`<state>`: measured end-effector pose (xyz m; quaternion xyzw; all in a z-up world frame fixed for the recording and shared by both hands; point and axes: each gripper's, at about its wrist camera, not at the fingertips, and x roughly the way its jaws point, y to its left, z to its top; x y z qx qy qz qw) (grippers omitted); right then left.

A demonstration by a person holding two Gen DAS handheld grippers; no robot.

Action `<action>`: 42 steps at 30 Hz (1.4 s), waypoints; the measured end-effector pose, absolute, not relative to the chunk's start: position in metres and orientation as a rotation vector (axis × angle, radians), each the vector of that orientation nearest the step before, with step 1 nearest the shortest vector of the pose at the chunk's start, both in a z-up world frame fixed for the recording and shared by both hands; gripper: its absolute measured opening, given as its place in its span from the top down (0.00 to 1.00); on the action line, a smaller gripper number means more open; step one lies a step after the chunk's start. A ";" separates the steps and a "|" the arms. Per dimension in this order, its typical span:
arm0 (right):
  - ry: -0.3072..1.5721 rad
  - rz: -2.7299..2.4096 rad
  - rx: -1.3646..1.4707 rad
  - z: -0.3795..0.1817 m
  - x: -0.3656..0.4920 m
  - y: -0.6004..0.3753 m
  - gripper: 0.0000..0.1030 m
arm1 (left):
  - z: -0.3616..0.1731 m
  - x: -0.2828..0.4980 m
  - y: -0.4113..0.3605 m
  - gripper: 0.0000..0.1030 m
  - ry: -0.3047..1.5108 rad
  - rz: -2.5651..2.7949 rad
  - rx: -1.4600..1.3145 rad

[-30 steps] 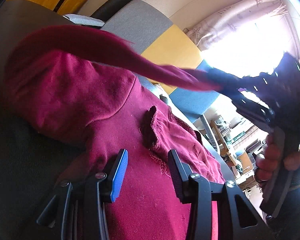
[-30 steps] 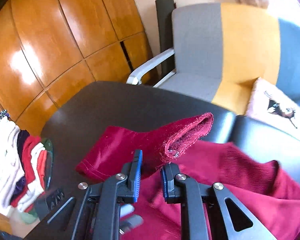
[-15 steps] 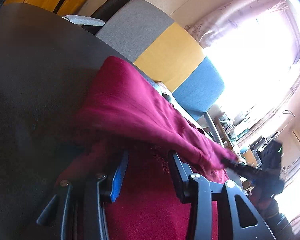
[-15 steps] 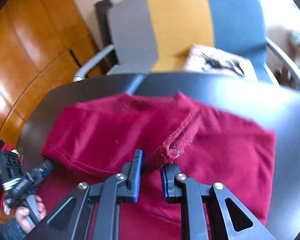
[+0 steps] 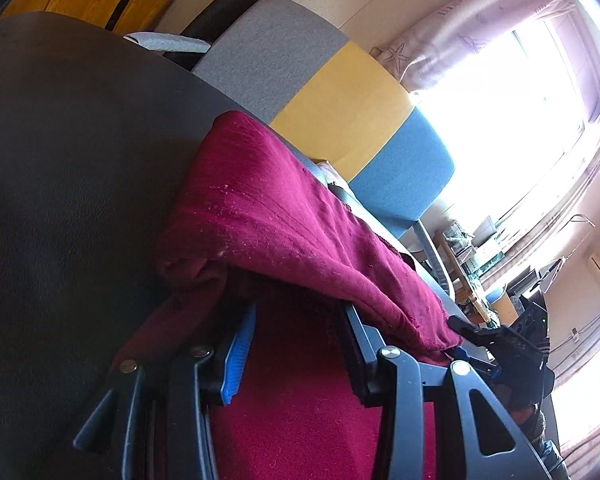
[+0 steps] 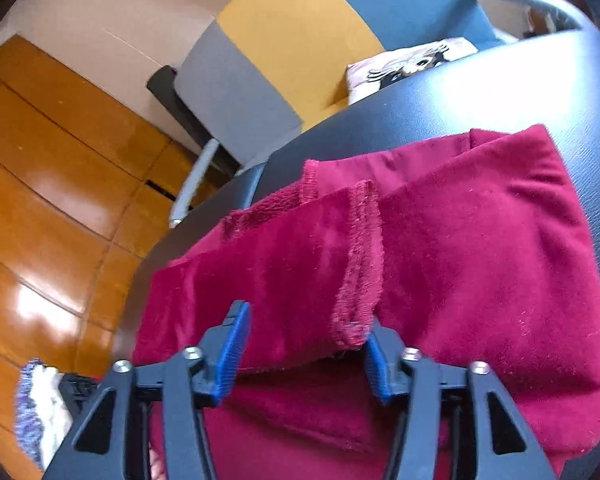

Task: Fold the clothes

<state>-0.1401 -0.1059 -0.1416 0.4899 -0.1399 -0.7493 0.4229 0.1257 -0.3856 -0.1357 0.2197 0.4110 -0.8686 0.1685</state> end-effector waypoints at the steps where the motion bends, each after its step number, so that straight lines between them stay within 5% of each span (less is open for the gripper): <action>1: -0.322 -1.902 1.224 -0.140 -0.139 -0.108 0.84 | -0.136 0.126 -0.386 0.60 1.169 -2.470 0.625; 14: -0.185 -2.023 1.220 -0.143 -0.129 -0.086 0.89 | -0.137 0.128 -0.388 0.60 1.202 -2.477 0.621; 18: -0.232 -2.025 1.241 -0.137 -0.131 -0.073 0.75 | -0.135 0.130 -0.388 0.59 1.214 -2.481 0.652; 29: -0.002 -2.164 1.057 -0.089 -0.114 -0.093 0.55 | -0.117 0.129 -0.391 0.48 1.183 -2.470 0.663; 37: 0.389 -2.247 1.055 -0.130 -0.113 -0.141 0.50 | -0.126 0.143 -0.404 0.48 1.147 -2.348 0.603; 42: 0.326 -2.270 1.040 -0.139 -0.117 -0.123 0.36 | -0.131 0.155 -0.400 0.49 1.171 -2.343 0.586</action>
